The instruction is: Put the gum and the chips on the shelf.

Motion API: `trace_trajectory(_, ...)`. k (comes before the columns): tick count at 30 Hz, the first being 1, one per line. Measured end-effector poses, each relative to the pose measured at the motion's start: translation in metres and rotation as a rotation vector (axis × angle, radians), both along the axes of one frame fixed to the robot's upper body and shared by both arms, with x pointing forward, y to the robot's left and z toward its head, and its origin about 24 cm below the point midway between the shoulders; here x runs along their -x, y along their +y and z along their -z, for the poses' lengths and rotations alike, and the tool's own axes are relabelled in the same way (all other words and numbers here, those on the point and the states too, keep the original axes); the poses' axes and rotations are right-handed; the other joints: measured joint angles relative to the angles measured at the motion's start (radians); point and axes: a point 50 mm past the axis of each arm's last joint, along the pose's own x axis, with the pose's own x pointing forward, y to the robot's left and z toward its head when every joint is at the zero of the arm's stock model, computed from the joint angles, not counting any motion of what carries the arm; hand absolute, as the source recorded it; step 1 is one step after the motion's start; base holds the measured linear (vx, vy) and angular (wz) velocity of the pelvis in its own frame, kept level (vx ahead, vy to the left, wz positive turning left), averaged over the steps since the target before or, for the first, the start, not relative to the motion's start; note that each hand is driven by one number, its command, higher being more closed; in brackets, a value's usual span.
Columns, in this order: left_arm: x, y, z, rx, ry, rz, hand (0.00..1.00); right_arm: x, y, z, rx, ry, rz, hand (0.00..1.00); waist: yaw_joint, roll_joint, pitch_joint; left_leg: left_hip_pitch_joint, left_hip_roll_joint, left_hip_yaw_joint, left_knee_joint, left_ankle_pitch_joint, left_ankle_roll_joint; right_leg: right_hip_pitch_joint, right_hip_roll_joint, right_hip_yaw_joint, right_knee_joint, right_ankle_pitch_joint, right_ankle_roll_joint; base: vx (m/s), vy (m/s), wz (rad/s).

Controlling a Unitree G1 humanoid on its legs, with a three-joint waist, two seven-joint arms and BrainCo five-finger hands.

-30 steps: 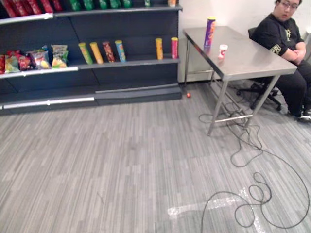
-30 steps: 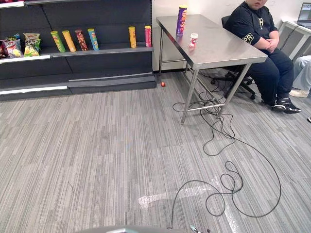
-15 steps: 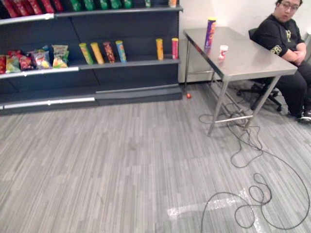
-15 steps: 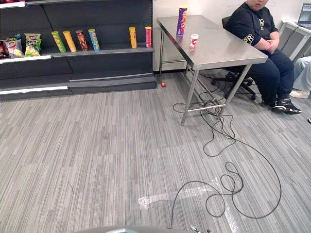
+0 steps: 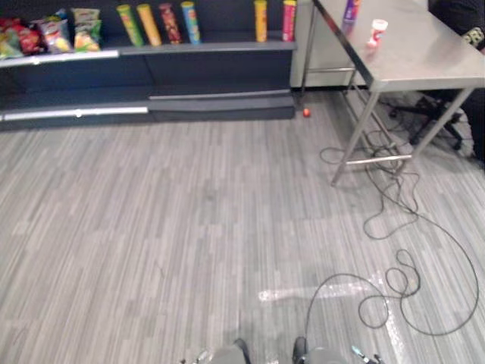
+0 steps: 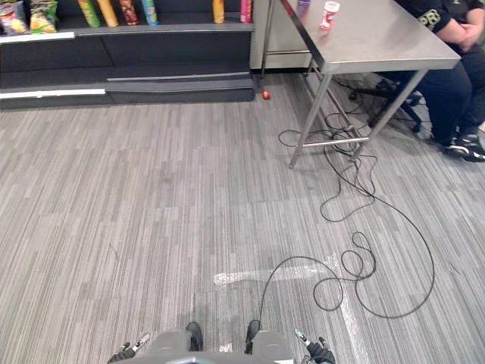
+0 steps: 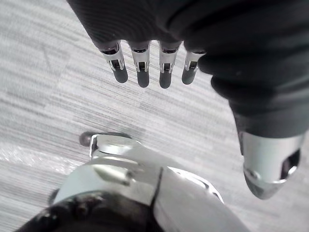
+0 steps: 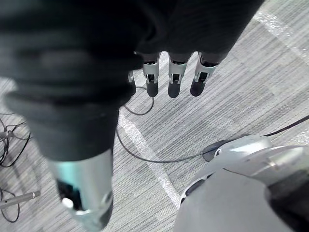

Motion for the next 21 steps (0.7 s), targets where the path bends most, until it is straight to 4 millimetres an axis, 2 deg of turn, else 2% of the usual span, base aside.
trace_trajectory(2, 0.0, -0.003, 0.0, 0.017, -0.013, -0.043, 0.0, -0.003, -0.002, -0.002, 0.013, -0.011, -0.009, 0.0, 0.003, 0.012, 0.001, -0.039, 0.016, 0.001, 0.042, -0.041, 0.001, 0.024, -0.004, -0.002, 0.011, -0.028, -0.003, 0.1, 0.05, 0.12)
trace_trajectory(4, -0.002, -0.003, 0.0, 0.015, -0.033, -0.038, 0.0, -0.012, -0.003, -0.004, 0.021, -0.035, -0.021, 0.0, 0.005, 0.013, 0.001, -0.092, 0.037, 0.029, -0.088, -0.034, 0.013, 0.021, -0.026, 0.003, 0.011, -0.039, 0.008, 0.15, 0.132, -0.02)
trace_trajectory(5, -0.002, -0.003, -0.001, 0.014, -0.038, -0.037, 0.0, -0.014, -0.003, -0.004, 0.027, -0.04, -0.032, 0.0, 0.005, 0.013, 0.002, -0.101, 0.037, 0.034, -0.147, -0.017, 0.016, 0.02, -0.035, 0.008, 0.011, -0.043, 0.014, 0.19, 0.192, -0.16)
trace_trajectory(8, -0.002, -0.005, -0.001, 0.01, -0.049, -0.074, 0.0, -0.022, -0.004, -0.007, 0.053, -0.06, -0.073, 0.0, 0.017, 0.018, -0.001, -0.109, 0.05, 0.053, -0.43, 0.103, -0.001, 0.03, -0.079, 0.06, 0.013, -0.079, 0.07, 0.31, 0.315, -0.37)
trace_trajectory(9, -0.002, -0.007, -0.001, 0.013, -0.05, -0.077, 0.0, -0.022, -0.006, -0.008, 0.059, -0.06, -0.076, 0.0, 0.02, 0.025, -0.004, -0.109, 0.063, 0.058, -0.46, 0.109, -0.003, 0.035, -0.08, 0.074, 0.011, -0.087, 0.081, 0.37, 0.416, -0.59)
trace_trajectory(10, -0.001, -0.006, -0.001, 0.011, -0.054, -0.09, 0.0, -0.021, -0.005, -0.007, 0.057, -0.054, -0.074, 0.0, 0.028, 0.026, -0.003, -0.103, 0.068, 0.076, -0.45, 0.213, -0.004, 0.059, -0.099, 0.101, -0.003, -0.103, 0.102, 0.42, 0.434, -0.61)
trace_trajectory(11, -0.001, 0.002, -0.003, -0.008, -0.061, -0.108, 0.0, -0.024, 0.003, -0.005, 0.032, -0.056, -0.062, 0.0, 0.032, -0.009, -0.012, -0.1, 0.044, 0.108, -0.386, 0.172, 0.02, 0.08, -0.138, 0.125, -0.041, -0.111, 0.087, 0.54, 0.437, -0.55)
trace_trajectory(12, -0.002, 0.004, -0.003, -0.017, -0.07, -0.109, 0.0, -0.024, 0.009, -0.004, 0.011, -0.055, -0.052, 0.0, 0.03, -0.018, -0.017, -0.11, 0.04, 0.113, -0.347, 0.134, 0.026, 0.089, -0.137, 0.142, -0.046, -0.085, 0.069, 0.47, 0.291, -0.38)
trace_trajectory(13, -0.005, 0.005, -0.004, -0.023, -0.078, -0.102, 0.0, -0.026, 0.017, -0.003, -0.016, -0.06, -0.025, 0.0, 0.027, -0.027, -0.025, -0.128, 0.035, 0.114, -0.277, 0.067, 0.036, 0.092, -0.146, 0.151, -0.049, -0.032, 0.074, 0.46, 0.263, -0.26)
trace_trajectory(14, -0.005, 0.008, -0.004, -0.028, -0.073, -0.088, 0.0, -0.027, 0.021, -0.001, -0.031, -0.051, -0.024, 0.0, 0.028, -0.039, -0.044, -0.131, 0.02, 0.131, -0.232, 0.038, 0.051, 0.092, -0.172, 0.176, -0.055, 0.014, 0.097, 0.36, 0.248, -0.24)
trace_trajectory(15, -0.004, 0.009, -0.004, -0.03, -0.067, -0.082, 0.0, -0.024, 0.022, 0.0, -0.036, -0.038, -0.024, 0.0, 0.029, -0.044, -0.057, -0.128, 0.012, 0.142, -0.222, 0.03, 0.067, 0.09, -0.183, 0.187, -0.057, 0.033, 0.097, 0.51, 0.369, -0.24)
trace_trajectory(17, -0.004, 0.01, -0.004, -0.042, -0.051, -0.025, 0.0, -0.02, 0.022, 0.001, -0.053, -0.032, 0.0, 0.0, 0.031, -0.045, -0.081, -0.089, -0.018, 0.148, -0.223, 0.019, 0.085, 0.077, -0.214, 0.213, -0.034, 0.159, 0.101, 0.47, 0.314, -0.4)
trace_trajectory(18, -0.003, 0.01, -0.004, -0.041, -0.046, -0.018, 0.0, -0.018, 0.021, 0.001, -0.055, -0.03, 0.012, 0.0, 0.033, -0.042, -0.085, -0.065, -0.024, 0.152, -0.24, 0.019, 0.085, 0.059, -0.218, 0.225, 0.001, 0.19, 0.097, 0.31, 0.256, -0.65)
trace_trajectory(19, 0.0, 0.009, -0.003, -0.041, -0.028, 0.006, 0.0, -0.015, 0.018, 0.002, -0.05, -0.023, 0.026, 0.0, 0.032, -0.036, -0.098, -0.01, -0.039, 0.167, -0.289, 0.018, 0.085, 0.007, -0.222, 0.243, 0.102, 0.247, 0.077, 0.29, 0.256, -0.57)
trace_trajectory(20, 0.0, 0.009, -0.003, -0.05, -0.014, 0.056, 0.0, -0.015, 0.015, 0.001, -0.043, -0.024, 0.033, 0.0, 0.019, -0.03, -0.103, 0.047, -0.058, 0.166, -0.343, 0.009, 0.096, -0.055, -0.231, 0.241, 0.242, 0.309, 0.065, 0.29, 0.25, -0.44)
trace_trajectory(21, 0.0, 0.01, -0.003, -0.054, -0.01, 0.077, 0.0, -0.015, 0.012, 0.001, -0.037, -0.026, 0.038, 0.0, 0.013, -0.03, -0.103, 0.079, -0.07, 0.166, -0.37, -0.002, 0.101, -0.086, -0.241, 0.239, 0.31, 0.342, 0.06, 0.29, 0.199, -0.08)
